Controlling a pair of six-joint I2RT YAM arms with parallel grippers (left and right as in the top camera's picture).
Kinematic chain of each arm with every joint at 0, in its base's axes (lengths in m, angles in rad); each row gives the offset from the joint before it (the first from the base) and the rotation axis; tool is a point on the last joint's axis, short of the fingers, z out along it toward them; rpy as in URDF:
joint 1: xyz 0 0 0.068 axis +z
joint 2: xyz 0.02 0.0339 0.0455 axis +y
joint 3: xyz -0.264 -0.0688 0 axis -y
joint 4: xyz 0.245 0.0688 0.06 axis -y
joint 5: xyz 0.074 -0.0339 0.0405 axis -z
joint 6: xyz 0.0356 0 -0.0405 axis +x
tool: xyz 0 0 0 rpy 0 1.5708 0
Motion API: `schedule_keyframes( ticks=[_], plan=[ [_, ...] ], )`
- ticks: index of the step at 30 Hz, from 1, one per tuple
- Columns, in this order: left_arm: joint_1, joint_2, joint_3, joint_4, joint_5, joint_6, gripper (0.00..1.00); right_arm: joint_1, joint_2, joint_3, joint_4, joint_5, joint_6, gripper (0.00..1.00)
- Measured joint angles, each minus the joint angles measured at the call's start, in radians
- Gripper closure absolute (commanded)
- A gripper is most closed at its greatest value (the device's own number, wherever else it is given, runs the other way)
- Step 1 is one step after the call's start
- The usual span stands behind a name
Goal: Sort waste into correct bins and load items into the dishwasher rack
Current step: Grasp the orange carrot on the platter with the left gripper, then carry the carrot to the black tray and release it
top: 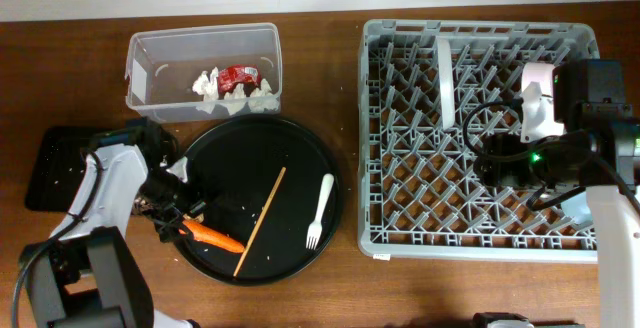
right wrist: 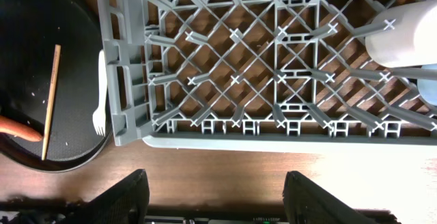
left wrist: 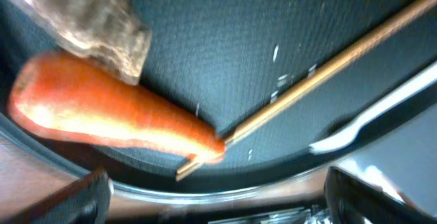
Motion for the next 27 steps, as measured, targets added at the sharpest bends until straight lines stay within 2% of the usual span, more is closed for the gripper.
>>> schedule_keyframes(
  ticks=[1,5,10,13,15,16,19,24,25,26,27],
  plan=[
    [-0.014,-0.002,-0.04,0.071,0.0,-0.011,0.01,0.0,0.0,0.0,-0.002,0.0,-0.003,0.33],
    [-0.078,-0.012,-0.048,0.117,-0.054,-0.082,0.01,0.0,0.0,0.0,-0.002,0.0,-0.023,0.32],
    [-0.126,-0.015,-0.058,0.19,-0.072,-0.102,0.01,0.0,0.0,0.0,-0.002,0.0,-0.023,0.32],
    [-0.126,-0.03,-0.047,0.087,-0.103,-0.124,0.01,0.0,0.0,0.0,-0.002,0.0,-0.027,0.32],
    [-0.126,-0.162,-0.038,-0.036,-0.179,-0.212,0.01,0.0,0.0,0.0,-0.002,0.0,-0.026,0.32],
    [-0.126,-0.19,-0.032,-0.05,-0.202,-0.247,0.01,0.001,0.0,0.0,-0.002,0.0,-0.026,0.32],
    [-0.126,-0.189,-0.123,0.077,-0.218,-0.346,0.01,0.001,0.0,0.0,-0.002,0.0,-0.026,0.32],
    [-0.126,-0.186,-0.3,0.317,-0.199,-0.389,0.01,0.001,-0.001,0.0,-0.006,0.0,-0.026,0.32],
    [-0.126,-0.186,-0.315,0.336,-0.199,-0.39,0.05,0.001,-0.001,0.0,-0.009,0.0,-0.026,0.32],
    [-0.126,-0.186,-0.332,0.37,-0.198,-0.391,0.16,0.001,-0.001,0.0,-0.01,0.0,-0.027,0.32],
    [-0.126,-0.186,-0.344,0.393,-0.198,-0.393,0.21,0.001,-0.001,0.0,-0.01,0.0,-0.027,0.32]
  ],
)
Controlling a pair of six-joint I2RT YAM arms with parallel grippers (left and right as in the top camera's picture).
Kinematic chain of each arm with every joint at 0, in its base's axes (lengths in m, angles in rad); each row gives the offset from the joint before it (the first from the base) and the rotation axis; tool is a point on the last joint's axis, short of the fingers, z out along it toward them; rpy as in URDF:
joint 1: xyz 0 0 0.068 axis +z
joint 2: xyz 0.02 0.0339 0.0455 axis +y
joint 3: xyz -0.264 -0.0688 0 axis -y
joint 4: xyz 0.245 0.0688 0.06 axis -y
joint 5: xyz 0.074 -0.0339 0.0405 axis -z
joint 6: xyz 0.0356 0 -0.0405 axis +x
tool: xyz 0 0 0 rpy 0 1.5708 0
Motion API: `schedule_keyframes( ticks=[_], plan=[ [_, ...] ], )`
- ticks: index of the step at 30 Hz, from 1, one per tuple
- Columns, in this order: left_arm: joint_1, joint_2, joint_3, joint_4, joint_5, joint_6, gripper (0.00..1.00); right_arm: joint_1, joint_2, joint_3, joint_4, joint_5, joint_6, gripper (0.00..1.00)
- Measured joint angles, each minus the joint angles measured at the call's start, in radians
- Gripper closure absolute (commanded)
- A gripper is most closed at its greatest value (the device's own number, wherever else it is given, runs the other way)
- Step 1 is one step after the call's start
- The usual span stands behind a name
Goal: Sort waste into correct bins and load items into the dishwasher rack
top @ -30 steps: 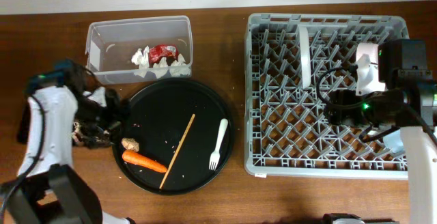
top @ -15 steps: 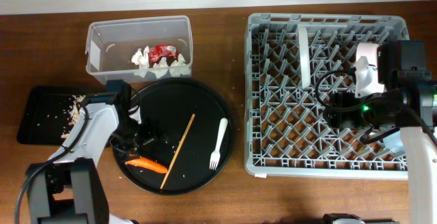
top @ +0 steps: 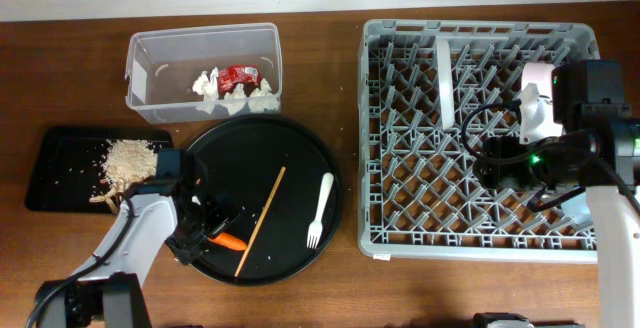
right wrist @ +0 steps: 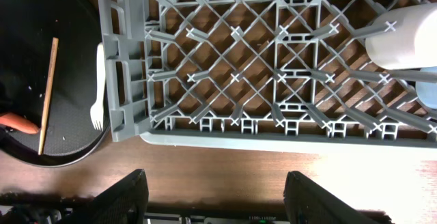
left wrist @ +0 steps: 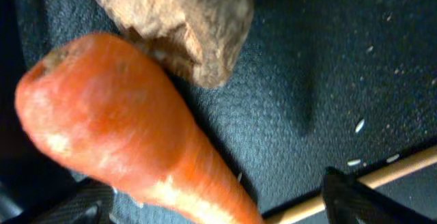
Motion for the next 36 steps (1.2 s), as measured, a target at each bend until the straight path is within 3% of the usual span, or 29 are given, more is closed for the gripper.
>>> schedule_keyframes(
  ticks=[3,5,7,8,12,16,19,21,24,28,33,34,36],
  plan=[
    [0.0,0.0,-0.013,0.013,-0.001,-0.008,0.55,0.0,0.0,0.0,-0.002,0.0,0.0,0.32],
    [0.0,0.0,-0.017,0.04,-0.001,-0.011,0.71,0.0,0.0,0.0,-0.002,0.0,0.0,0.32],
    [0.0,0.0,-0.017,0.051,-0.001,-0.013,0.8,0.0,0.0,0.0,-0.003,0.0,0.0,0.32],
    [0.0,0.0,-0.017,0.058,-0.001,-0.012,0.8,0.0,0.0,0.0,-0.003,0.0,0.0,0.32],
    [0.0,0.0,-0.016,0.069,-0.005,0.003,0.99,0.0,0.0,0.0,-0.003,0.0,0.001,0.32],
    [0.0,-0.01,0.117,-0.098,-0.035,0.087,0.99,0.0,0.0,0.0,-0.006,0.0,0.0,0.32],
    [0.0,-0.063,0.253,-0.233,-0.152,0.156,0.99,0.0,0.0,0.0,-0.006,0.0,0.0,0.32],
    [0.027,-0.109,0.348,-0.243,-0.212,0.181,0.99,0.0,0.0,0.0,-0.006,0.0,0.0,0.32],
    [0.157,-0.11,0.353,-0.187,-0.232,0.188,0.99,0.0,0.0,0.0,-0.006,0.0,0.0,0.32],
    [0.419,-0.106,0.357,0.026,-0.241,0.192,1.0,0.0,-0.001,0.0,-0.007,0.001,0.0,0.32],
    [0.521,0.11,0.358,0.211,-0.237,0.192,0.99,0.0,-0.001,0.0,-0.006,0.001,0.0,0.32],
    [0.534,0.145,0.359,0.248,-0.233,0.192,0.92,0.0,-0.001,0.0,-0.006,0.001,0.0,0.32],
    [0.57,0.253,0.359,0.316,-0.211,0.192,0.59,0.0,-0.001,0.0,-0.014,0.001,0.0,0.32]
  ],
)
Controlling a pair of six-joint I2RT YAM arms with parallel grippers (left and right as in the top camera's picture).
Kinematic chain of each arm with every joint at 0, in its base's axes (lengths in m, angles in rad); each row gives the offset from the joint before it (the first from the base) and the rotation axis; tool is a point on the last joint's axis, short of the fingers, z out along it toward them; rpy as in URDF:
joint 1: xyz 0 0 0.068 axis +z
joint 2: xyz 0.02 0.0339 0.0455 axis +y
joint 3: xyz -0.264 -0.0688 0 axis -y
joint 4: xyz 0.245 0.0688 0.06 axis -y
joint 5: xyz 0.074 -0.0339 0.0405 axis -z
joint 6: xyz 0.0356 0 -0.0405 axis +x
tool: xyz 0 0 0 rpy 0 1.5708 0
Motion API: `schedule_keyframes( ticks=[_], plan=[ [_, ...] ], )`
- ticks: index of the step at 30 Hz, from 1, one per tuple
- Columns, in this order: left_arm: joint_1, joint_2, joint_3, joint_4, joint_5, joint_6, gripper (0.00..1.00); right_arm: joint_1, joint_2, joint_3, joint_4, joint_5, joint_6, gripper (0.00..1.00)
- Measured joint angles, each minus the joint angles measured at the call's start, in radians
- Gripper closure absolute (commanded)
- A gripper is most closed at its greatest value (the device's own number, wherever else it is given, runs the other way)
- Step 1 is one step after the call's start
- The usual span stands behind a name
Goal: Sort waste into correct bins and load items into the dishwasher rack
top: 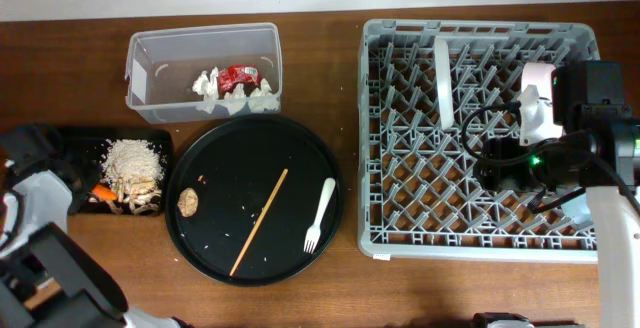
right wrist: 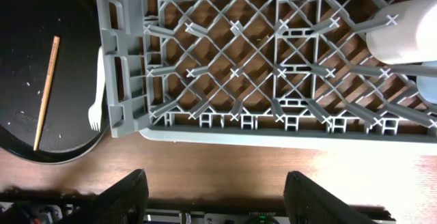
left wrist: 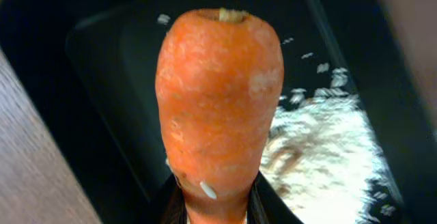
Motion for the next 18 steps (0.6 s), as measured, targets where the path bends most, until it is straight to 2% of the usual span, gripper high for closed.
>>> schedule_keyframes(
  ticks=[1,2,3,4,6,9,10,13,16,18],
  plan=[
    [0.006,0.022,0.0,0.009,0.011,0.0,0.55,0.0,0.0,0.0,-0.004,0.0,0.0,0.32],
    [0.006,0.035,0.0,0.012,0.016,0.002,0.46,0.0,0.0,0.0,-0.006,0.0,0.0,0.32],
    [0.006,0.047,0.0,0.013,0.024,0.006,0.17,0.0,0.0,0.0,-0.008,0.0,0.0,0.32],
    [0.006,0.051,0.0,0.013,0.032,0.006,0.01,0.0,0.0,0.0,-0.008,0.0,0.0,0.32],
    [0.006,0.051,0.003,-0.003,0.084,0.008,0.01,0.0,0.0,0.0,-0.012,0.0,0.0,0.32],
    [0.0,0.036,0.093,-0.199,0.117,0.007,0.01,0.0,0.0,0.0,-0.011,0.0,0.0,0.32],
    [-0.029,-0.024,0.119,-0.246,0.121,0.008,0.01,0.0,0.0,0.0,-0.013,0.0,0.001,0.32],
    [-0.216,-0.17,0.148,-0.393,0.123,0.045,0.01,0.0,0.0,0.0,-0.018,0.0,0.0,0.32],
    [-0.432,-0.166,0.147,-0.537,0.118,0.156,0.01,0.0,0.0,0.0,-0.025,0.0,0.0,0.32],
    [-0.509,-0.142,0.139,-0.578,0.098,0.195,0.01,0.0,0.0,0.0,-0.034,0.0,0.0,0.32]
  ],
)
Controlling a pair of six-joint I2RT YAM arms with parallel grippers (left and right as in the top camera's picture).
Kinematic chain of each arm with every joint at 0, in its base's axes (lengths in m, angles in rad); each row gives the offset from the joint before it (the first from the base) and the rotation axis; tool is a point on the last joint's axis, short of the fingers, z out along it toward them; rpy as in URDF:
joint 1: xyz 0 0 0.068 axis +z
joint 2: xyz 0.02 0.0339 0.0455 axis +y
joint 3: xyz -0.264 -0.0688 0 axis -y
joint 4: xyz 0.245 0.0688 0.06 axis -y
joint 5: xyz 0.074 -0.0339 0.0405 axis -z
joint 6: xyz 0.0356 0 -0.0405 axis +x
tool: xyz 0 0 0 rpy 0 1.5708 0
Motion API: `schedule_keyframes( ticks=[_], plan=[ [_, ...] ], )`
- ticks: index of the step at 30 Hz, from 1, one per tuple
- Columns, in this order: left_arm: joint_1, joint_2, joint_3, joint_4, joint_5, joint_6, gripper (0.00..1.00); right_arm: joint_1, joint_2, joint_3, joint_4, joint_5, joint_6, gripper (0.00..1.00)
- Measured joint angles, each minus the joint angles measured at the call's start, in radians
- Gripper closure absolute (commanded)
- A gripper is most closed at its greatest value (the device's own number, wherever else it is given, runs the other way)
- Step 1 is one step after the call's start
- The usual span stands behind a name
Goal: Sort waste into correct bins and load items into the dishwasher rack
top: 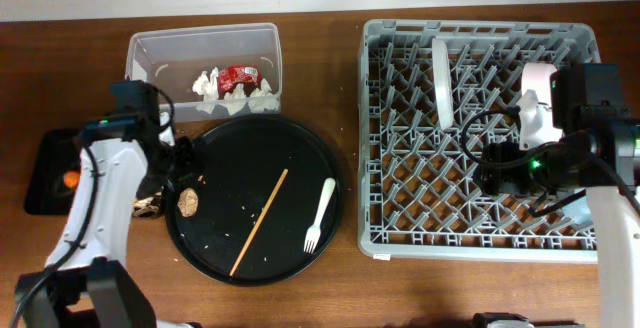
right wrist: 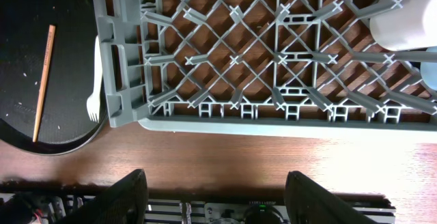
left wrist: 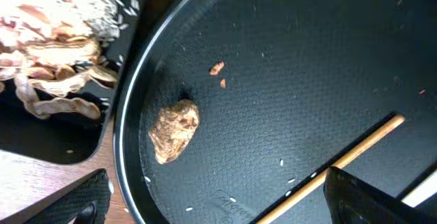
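An orange carrot (top: 68, 179) lies at the left end of the black rectangular tray (top: 45, 193), beside rice and peanut shells (left wrist: 51, 87). My left gripper (left wrist: 218, 200) is open and empty above the left rim of the round black tray (top: 300, 153), in the overhead view (top: 178, 163). Just ahead of it a brown food lump (left wrist: 174, 130) rests on that tray. A wooden chopstick (top: 260, 221) and a white fork (top: 320, 211) lie there too. My right gripper (right wrist: 222, 200) is open over the front edge of the grey dishwasher rack (top: 480, 238).
A clear bin (top: 150, 68) behind the round tray holds crumpled tissue and a red wrapper (top: 238, 76). In the rack stand a white plate (top: 441, 83) and a white cup (right wrist: 406, 16). Rice grains are scattered on the round tray.
My left gripper was shut on the carrot over the rectangular tray. Now it is open and sits to the right, over the round tray's rim; the carrot lies in the rectangular tray.
The carrot first lay on the round tray beside the brown lump, with my open left gripper near it, then closer around it. Later the gripper held the carrot over the rectangular tray. Now the carrot rests there, released. The right arm barely moved.
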Motion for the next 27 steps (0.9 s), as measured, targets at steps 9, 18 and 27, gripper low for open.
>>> schedule_keyframes(
  ticks=[9,18,27],
  plan=[
    [-0.027,0.267,-0.028,0.047,-0.093,0.014,0.01,0.0,0.0,0.0,-0.003,0.0,0.0,0.32],
    [-0.031,0.279,-0.032,0.032,-0.027,0.025,0.01,0.0,0.0,0.0,-0.003,0.0,0.0,0.32],
    [-0.031,0.279,-0.063,0.141,-0.034,0.026,0.06,0.0,0.0,0.0,-0.001,0.0,0.0,0.32]
  ],
)
